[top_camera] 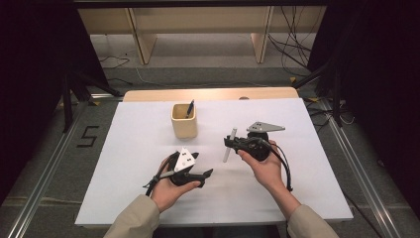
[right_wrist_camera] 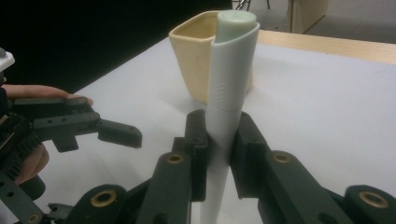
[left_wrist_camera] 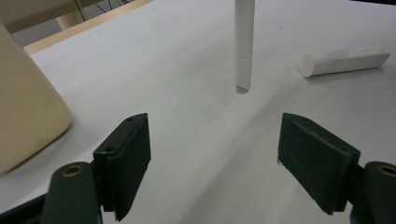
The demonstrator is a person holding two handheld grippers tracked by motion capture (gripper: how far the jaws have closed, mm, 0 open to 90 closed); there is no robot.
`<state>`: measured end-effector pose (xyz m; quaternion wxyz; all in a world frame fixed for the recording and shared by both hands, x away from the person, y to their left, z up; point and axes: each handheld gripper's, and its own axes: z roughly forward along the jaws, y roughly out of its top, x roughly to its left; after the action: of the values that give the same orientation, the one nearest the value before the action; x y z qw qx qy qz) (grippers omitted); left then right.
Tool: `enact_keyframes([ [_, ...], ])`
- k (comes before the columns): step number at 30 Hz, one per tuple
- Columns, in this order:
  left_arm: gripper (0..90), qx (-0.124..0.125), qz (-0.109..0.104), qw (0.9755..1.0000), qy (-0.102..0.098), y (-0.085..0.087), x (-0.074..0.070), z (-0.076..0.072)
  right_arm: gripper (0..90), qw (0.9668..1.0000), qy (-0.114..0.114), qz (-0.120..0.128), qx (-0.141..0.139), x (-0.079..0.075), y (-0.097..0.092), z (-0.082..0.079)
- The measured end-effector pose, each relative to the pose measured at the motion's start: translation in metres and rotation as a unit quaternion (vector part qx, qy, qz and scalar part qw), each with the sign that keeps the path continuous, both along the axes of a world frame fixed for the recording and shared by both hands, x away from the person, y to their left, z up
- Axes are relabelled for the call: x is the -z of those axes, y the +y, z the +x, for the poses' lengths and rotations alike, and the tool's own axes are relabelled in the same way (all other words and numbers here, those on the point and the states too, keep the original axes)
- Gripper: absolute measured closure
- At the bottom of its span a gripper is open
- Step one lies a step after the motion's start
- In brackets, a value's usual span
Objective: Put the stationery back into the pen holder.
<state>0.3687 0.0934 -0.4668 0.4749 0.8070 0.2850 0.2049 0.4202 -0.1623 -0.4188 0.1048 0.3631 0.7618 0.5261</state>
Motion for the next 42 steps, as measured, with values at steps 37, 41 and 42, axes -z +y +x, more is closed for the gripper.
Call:
enact_keyframes([
  [37, 50.6, 0.014, -0.045, 0.9989, 0.0, -0.038, -0.004, 0.011, 78.4, 0.9991, -0.011, -0.022, -0.035, 0.004, 0.024, -0.011],
  [41, 55.8, 0.009, -0.051, 0.9987, -0.003, -0.041, -0.006, 0.013, 78.4, 0.9991, -0.011, -0.022, -0.035, 0.004, 0.024, -0.011],
  [42, 57.1, 0.009, -0.053, 0.9986, -0.004, -0.042, -0.006, 0.013, 78.4, 0.9991, -0.012, -0.022, -0.035, 0.004, 0.024, -0.011],
])
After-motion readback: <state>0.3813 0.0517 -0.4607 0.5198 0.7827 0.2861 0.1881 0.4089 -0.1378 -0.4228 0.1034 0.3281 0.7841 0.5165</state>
